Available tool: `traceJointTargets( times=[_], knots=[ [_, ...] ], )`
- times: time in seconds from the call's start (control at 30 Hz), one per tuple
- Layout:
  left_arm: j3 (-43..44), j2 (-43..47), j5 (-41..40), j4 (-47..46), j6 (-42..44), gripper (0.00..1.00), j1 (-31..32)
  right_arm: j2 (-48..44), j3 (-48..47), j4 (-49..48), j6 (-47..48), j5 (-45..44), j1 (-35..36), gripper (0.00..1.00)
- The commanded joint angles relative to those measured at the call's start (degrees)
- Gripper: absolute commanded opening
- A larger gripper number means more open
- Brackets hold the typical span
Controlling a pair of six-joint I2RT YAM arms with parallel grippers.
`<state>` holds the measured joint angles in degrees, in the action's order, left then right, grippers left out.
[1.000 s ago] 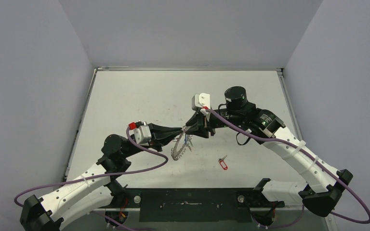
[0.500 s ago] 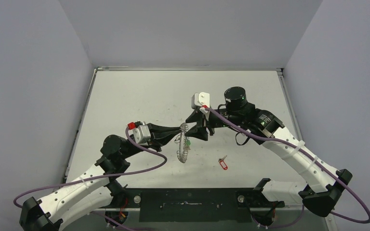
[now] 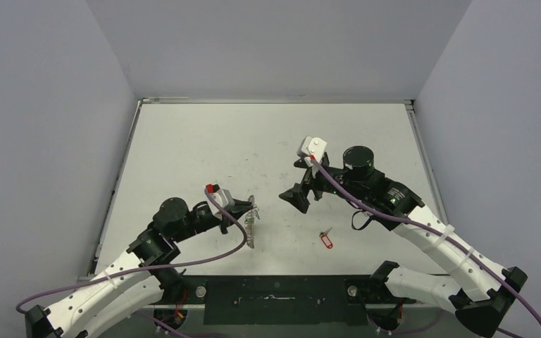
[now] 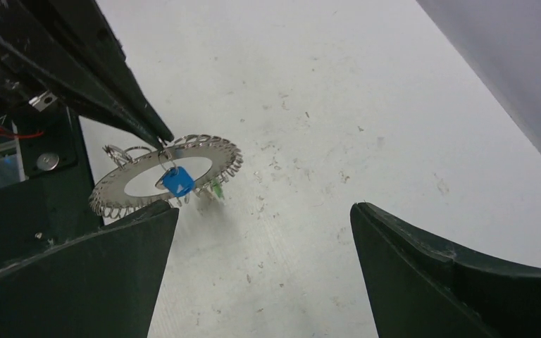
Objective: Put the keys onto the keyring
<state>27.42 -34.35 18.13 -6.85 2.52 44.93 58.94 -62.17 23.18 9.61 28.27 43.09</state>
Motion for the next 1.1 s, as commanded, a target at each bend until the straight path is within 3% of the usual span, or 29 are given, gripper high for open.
traceJointTargets(
  times=[0.0,0.1,0.2,0.47,0.63,0.77,0.93,1.07],
  knots=[
    [4.5,0.5,-3.4,14.1,4.4,0.00,0.1,-2.2,2.3,-7.7,-7.3,-9.7,-0.3,1.00],
    [5.2,-3.1,-3.4,14.7,4.6,0.00,0.1,-2.4,3.1,-7.5,-15.0,-17.0,-0.4,1.00],
    [5.2,-8.8,-2.6,12.0,3.9,0.00,0.1,-1.6,3.3,-7.0,-18.7,-17.2,-0.9,1.00],
    [5.7,-25.1,-3.4,-4.0,2.5,0.03,0.1,1.4,3.0,-0.9,-29.0,-21.8,-2.0,1.00],
    [7.0,-33.6,-4.4,-11.4,0.0,0.29,0.1,0.9,3.7,3.5,-31.5,-25.1,-2.7,1.00],
    [7.2,-35.9,-7.8,-15.5,-2.2,0.44,0.1,1.1,2.4,8.6,-30.2,-28.0,-3.1,1.00],
    [7.0,-32.6,-13.8,-13.7,-5.4,0.63,0.1,2.3,0.6,13.8,-32.1,-31.7,-4.0,1.00],
    [6.1,-25.6,-22.1,-6.9,-10.1,0.78,-0.2,5.1,-0.1,16.5,-33.5,-29.1,-4.6,1.00]
  ],
)
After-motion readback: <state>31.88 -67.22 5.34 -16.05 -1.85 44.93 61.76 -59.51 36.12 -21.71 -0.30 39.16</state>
